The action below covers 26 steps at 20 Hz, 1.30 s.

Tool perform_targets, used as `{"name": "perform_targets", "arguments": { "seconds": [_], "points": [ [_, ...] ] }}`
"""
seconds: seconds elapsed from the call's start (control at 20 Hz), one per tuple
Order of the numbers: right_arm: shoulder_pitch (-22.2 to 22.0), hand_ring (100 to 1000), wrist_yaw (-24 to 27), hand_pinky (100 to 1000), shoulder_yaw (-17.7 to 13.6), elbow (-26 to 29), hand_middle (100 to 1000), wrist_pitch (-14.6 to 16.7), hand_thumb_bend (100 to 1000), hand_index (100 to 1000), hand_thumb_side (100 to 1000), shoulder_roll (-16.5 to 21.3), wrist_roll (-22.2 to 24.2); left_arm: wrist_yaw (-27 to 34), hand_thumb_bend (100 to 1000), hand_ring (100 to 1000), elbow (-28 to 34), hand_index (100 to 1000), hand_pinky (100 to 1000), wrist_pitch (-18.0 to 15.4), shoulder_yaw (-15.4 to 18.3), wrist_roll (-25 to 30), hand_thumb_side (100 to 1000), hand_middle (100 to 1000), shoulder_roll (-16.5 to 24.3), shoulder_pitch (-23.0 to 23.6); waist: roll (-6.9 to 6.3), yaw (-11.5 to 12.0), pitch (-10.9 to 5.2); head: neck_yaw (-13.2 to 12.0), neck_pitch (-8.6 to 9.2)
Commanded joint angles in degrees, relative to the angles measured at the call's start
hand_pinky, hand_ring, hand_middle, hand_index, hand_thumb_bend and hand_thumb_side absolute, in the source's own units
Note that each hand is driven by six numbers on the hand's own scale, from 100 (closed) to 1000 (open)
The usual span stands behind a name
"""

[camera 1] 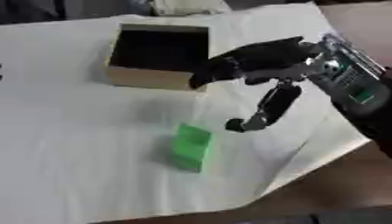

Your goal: Pick up objects on the table and place them in the box.

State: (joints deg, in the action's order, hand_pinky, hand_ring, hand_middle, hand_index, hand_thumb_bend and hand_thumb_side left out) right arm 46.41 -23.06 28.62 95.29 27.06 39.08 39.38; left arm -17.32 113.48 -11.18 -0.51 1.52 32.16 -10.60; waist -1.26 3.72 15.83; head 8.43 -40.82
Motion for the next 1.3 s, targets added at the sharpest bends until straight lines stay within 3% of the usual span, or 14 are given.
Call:
{"name": "perform_targets", "arguments": {
  "seconds": [0.05, 1.3],
  "points": [
    [1.0, 1000, -1.7, 931, -0.1, -0.4, 938, 13.9, 287, 1000, 498, 0.2, 12.6, 0.3, 103, 724, 1.1, 925, 812, 0.0, 0.1, 0.5, 945, 737, 1.8, -0.6, 0.00, 0.2, -1.19, 0.0, -0.39],
    [-0.6, 1000, -8.5, 927, 2.6, -6.4, 936, 18.3, 264, 1000, 533, -4.0, 12.6, 0.6, 100, 722, 1.1, 926, 813, 0.2, -0.5, 2.0, 953, 737, 1.2, -1.1, 0.38, 0.8, -0.74, 0.0, -1.41]
  ]
}}
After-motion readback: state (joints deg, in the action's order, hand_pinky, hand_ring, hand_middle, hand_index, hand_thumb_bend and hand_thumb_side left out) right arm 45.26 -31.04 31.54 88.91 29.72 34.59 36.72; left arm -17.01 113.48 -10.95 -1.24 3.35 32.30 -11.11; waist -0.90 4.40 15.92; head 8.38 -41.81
